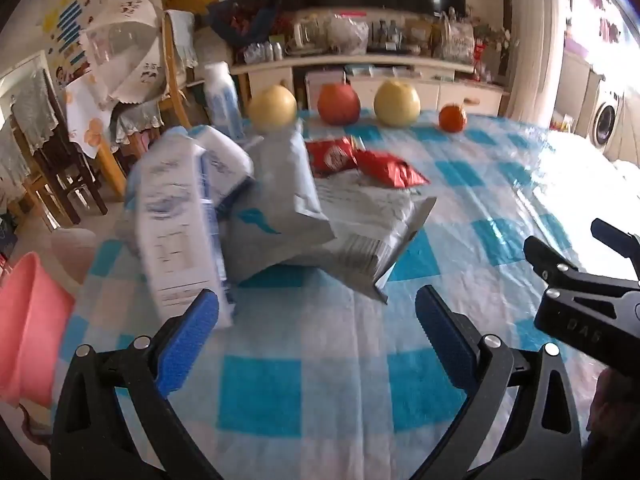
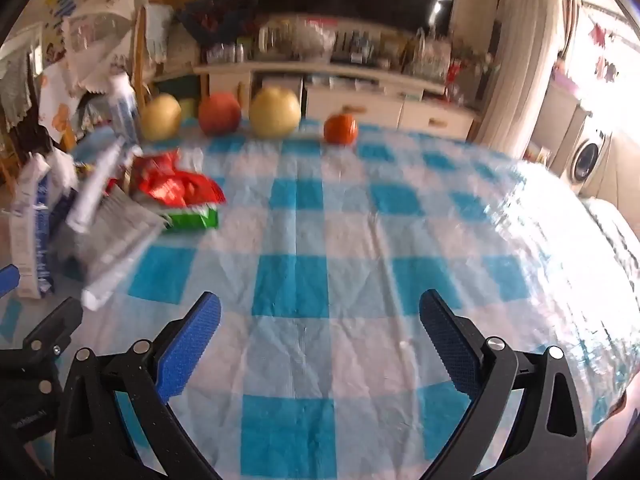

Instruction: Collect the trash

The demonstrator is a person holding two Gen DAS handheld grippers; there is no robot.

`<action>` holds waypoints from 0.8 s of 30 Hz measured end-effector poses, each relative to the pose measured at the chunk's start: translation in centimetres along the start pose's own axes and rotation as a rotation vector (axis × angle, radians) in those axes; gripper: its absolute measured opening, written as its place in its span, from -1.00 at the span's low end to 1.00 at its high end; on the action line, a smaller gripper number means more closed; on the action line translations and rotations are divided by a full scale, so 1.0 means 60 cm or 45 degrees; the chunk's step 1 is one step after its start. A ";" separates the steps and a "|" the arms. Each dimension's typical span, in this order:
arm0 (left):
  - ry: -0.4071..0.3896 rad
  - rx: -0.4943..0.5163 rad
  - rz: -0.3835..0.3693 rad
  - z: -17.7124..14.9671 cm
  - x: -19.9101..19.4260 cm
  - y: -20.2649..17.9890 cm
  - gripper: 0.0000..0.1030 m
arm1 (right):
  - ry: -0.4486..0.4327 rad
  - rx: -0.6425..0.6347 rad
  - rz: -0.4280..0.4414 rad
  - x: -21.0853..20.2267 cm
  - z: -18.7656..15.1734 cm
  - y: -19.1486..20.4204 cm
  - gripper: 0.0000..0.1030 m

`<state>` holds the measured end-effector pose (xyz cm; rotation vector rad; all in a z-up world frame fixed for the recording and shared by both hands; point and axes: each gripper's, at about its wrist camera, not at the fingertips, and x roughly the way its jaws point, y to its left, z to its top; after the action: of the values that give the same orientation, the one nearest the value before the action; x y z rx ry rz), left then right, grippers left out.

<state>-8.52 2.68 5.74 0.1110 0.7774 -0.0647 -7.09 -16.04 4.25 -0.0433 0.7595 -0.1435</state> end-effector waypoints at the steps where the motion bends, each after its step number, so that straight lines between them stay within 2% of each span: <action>1: -0.003 -0.005 -0.002 0.003 -0.006 0.005 0.92 | -0.019 -0.004 -0.002 -0.010 0.003 0.001 0.91; 9: -0.103 -0.065 -0.027 -0.004 -0.099 0.052 0.92 | -0.209 -0.010 0.012 -0.141 0.018 0.022 0.91; 15: -0.189 -0.094 -0.030 -0.003 -0.156 0.076 0.92 | -0.284 -0.016 0.016 -0.220 0.012 0.037 0.91; 24: -0.308 -0.110 -0.003 -0.009 -0.229 0.106 0.92 | -0.363 -0.021 0.026 -0.299 0.010 0.062 0.91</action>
<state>-18.04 9.26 15.50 0.0197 0.5378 -0.0458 -19.09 -9.74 16.57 -0.0701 0.4763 -0.1083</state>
